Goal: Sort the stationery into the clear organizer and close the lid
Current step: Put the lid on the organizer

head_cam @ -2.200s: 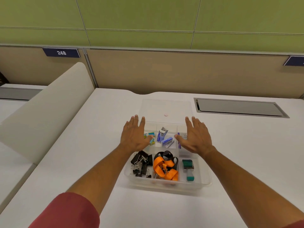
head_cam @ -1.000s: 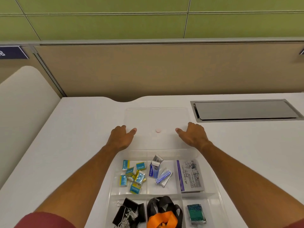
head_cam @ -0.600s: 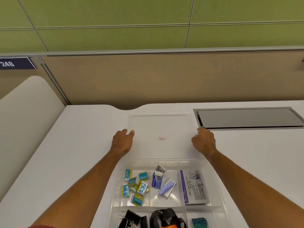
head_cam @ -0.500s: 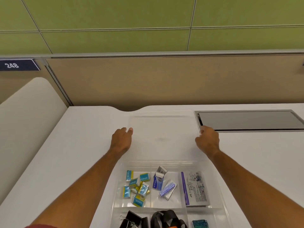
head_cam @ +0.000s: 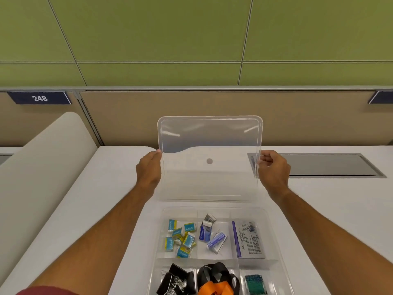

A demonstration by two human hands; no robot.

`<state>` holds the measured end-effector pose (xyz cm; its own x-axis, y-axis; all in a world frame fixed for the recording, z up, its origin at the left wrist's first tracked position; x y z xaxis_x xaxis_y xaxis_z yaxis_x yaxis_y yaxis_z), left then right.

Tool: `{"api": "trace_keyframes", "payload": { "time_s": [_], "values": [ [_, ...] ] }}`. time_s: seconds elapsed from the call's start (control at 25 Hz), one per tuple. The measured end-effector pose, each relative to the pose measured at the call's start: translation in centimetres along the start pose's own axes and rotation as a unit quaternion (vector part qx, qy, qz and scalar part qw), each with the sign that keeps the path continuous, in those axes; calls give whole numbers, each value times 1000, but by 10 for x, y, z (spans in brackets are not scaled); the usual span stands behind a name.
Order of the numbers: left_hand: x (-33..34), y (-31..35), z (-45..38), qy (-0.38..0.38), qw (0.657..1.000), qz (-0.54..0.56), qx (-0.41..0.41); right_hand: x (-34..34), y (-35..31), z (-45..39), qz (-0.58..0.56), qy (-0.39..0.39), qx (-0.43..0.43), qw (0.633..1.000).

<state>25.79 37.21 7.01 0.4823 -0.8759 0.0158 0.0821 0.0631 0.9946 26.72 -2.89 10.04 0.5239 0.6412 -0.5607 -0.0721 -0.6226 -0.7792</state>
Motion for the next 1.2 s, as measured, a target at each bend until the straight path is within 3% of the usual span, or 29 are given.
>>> {"api": "trace_keyframes", "payload": {
  "time_s": [0.24,0.4,0.52,0.68,0.96,1.2],
  "values": [
    [-33,29,25,31,991,129,15,-29,-18,21,-148,-17,27,988],
    [-54,32,41,40,981,190,-7,-42,-6,44,-308,-40,149,939],
    [-65,29,58,32,976,215,-13,-54,-2,63,-367,-60,192,908],
    [-71,23,85,-18,979,203,8,-72,11,85,-291,-109,170,935],
    [-78,-30,113,-66,982,162,-66,-77,54,121,-271,-186,188,925],
    [-85,-70,146,-63,991,77,-85,-72,86,140,-153,-235,198,939]
  ]
}}
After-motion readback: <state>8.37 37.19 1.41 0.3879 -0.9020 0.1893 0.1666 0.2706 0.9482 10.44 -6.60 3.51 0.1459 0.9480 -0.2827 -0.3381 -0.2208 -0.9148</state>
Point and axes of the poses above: each hand's wrist, its own z-axis away from the middle knuckle, its own x-axis out of the palm, y = z × x, the point moved 10 cm from there along -z, towards the middle knuckle, and after that the axes turned 10 degrees about z, right-handed, at the moved point
